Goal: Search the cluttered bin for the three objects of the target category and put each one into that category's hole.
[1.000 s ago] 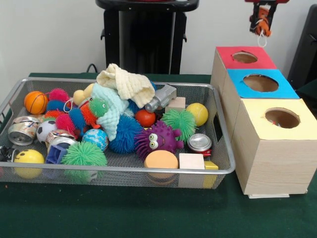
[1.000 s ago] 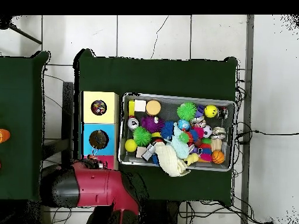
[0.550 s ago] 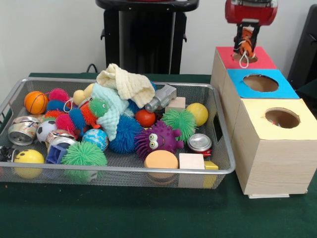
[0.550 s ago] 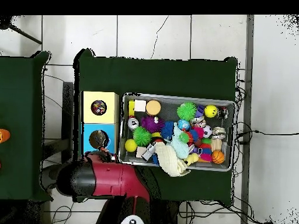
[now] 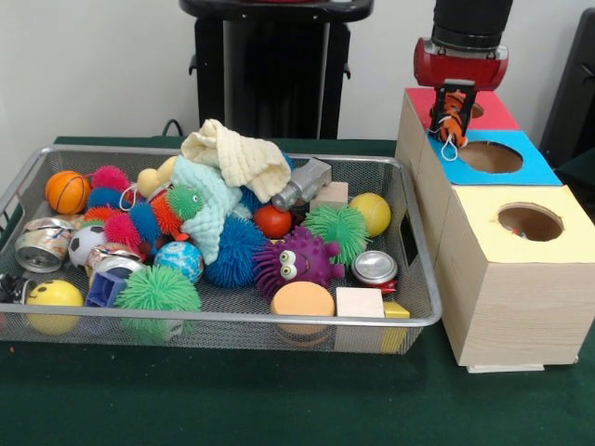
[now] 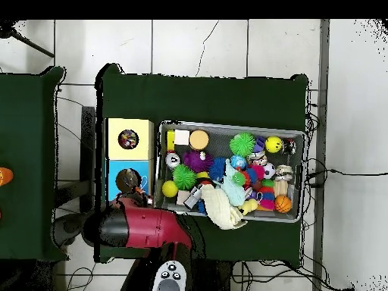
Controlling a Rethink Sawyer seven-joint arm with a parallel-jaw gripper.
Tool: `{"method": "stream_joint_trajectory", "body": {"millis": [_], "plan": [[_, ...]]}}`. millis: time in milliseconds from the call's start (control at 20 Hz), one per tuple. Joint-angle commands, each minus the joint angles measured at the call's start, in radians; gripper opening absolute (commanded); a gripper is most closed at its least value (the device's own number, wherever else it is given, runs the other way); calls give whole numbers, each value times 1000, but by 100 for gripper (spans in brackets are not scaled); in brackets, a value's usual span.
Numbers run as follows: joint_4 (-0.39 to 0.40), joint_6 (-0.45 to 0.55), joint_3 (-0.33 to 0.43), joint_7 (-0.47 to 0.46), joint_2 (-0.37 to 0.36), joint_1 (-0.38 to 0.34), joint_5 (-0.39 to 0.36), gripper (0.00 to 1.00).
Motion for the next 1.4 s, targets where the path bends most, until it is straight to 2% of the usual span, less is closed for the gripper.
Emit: {"method": "stream_joint_trajectory", "body": {"millis": [50, 400, 650, 1000, 1250, 1400], "plan": [[18, -138, 115, 324, 166, 37, 108, 0], [73, -127, 94, 329, 133, 67, 152, 0], [129, -81, 60, 335, 68, 103, 188, 0], [157, -31, 25, 284, 16, 120, 204, 0], [169, 27, 6, 261, -31, 121, 205, 0], [189, -9, 22, 232, -21, 86, 193, 0]]}}
